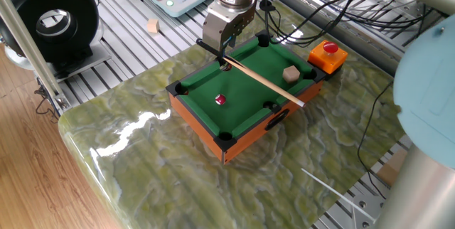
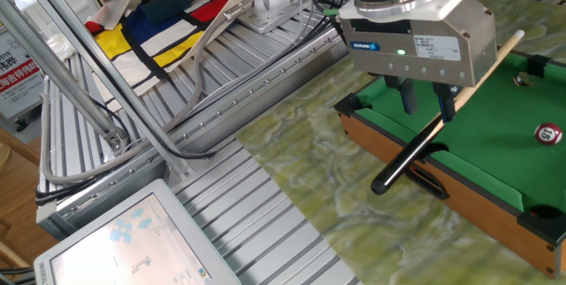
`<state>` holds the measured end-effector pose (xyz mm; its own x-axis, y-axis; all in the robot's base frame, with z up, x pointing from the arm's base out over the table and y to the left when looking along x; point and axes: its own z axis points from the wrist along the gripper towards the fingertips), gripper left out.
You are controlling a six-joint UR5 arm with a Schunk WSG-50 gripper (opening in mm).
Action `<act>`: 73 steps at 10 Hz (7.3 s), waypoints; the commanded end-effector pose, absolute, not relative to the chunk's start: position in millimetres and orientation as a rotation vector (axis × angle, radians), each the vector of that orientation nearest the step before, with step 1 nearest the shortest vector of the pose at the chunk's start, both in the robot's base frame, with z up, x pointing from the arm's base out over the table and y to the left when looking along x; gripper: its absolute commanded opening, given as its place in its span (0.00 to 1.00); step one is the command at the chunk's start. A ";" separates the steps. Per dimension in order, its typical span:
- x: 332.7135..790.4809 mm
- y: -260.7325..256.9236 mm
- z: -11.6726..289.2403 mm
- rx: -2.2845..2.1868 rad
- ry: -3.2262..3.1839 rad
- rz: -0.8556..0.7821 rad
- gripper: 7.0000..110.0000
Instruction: Hit the pool ball
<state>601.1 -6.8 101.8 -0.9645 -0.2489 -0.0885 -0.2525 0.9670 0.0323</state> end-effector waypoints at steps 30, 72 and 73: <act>597.8 -8.5 61.8 -0.226 3.048 0.135 0.15; 718.2 33.9 139.0 -0.531 2.984 -0.008 0.00; 717.8 32.0 139.0 -0.539 2.985 -0.020 0.00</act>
